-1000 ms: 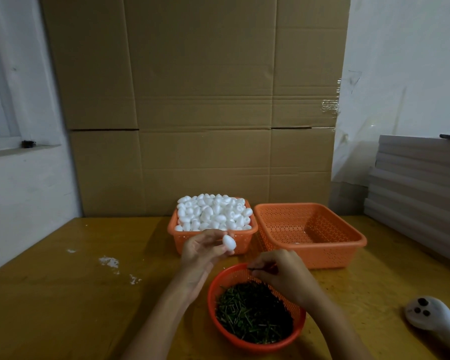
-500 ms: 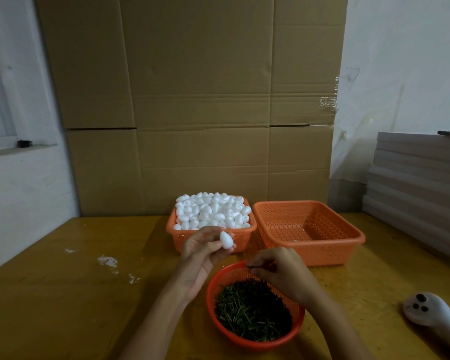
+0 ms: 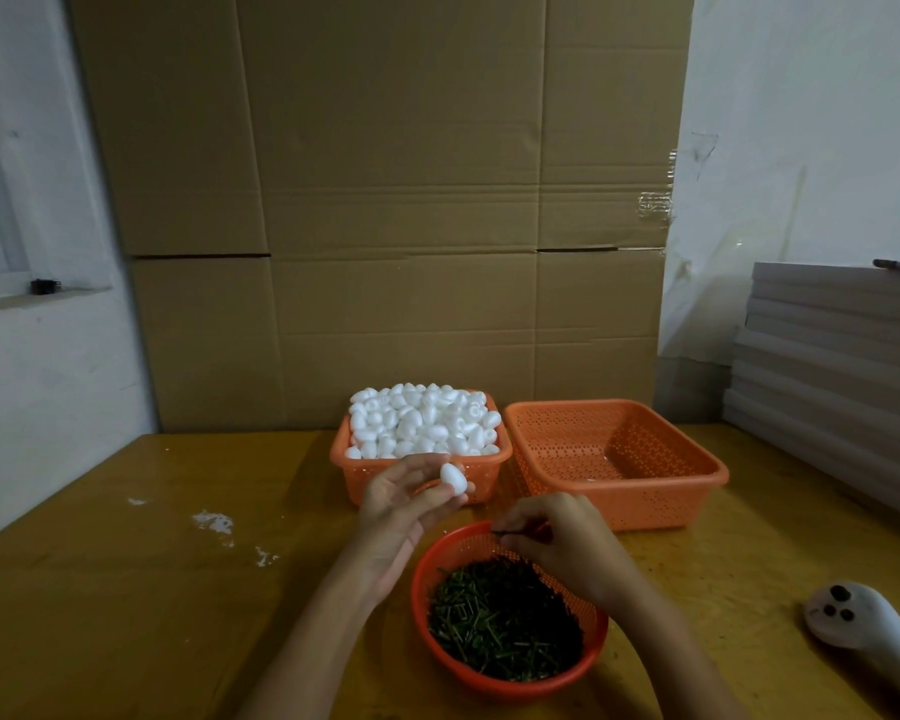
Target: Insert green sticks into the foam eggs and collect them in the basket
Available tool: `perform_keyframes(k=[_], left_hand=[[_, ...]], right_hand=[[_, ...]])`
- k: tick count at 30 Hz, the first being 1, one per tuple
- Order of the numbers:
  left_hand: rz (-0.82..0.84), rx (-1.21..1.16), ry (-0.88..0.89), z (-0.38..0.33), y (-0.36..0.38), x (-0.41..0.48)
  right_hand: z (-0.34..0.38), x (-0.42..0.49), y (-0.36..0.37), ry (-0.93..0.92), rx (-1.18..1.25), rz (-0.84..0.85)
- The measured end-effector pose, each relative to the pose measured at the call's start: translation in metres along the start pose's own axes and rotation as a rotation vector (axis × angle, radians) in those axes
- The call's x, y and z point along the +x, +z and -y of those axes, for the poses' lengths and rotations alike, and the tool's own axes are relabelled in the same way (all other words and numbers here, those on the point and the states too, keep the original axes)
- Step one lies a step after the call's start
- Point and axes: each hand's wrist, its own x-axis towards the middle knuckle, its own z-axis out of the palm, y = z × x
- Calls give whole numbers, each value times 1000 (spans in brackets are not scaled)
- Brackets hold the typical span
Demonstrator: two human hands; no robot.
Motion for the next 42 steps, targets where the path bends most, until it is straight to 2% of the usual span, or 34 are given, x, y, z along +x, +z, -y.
perform_keyframes(k=[17,25,42], left_hand=[[-58,64,0,-3,4,-3],[54,93,15,-3,4,-5],[117,155,30,0,4,-6]], right_hand=[[-1,0,0,-12,-17,-1],[-1,1,0,-11,-20,1],[0,0,0,-24,-22,-3]])
